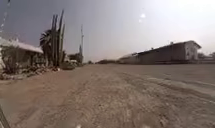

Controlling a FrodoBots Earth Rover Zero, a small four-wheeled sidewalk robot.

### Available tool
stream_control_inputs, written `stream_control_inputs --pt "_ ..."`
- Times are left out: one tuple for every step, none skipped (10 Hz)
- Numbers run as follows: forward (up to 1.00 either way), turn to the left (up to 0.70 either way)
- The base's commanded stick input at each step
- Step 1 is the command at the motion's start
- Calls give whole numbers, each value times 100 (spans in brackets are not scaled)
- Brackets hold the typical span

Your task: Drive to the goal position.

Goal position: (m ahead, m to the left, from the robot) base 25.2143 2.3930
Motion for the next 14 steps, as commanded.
stream_control_inputs --pt "100 0" --pt "100 0" --pt "100 21" --pt "100 27" --pt "100 27" --pt "100 23" --pt "100 12" --pt "100 1" --pt "100 0" --pt "100 0" --pt "100 0" --pt "100 0" --pt "100 0" --pt "100 27"
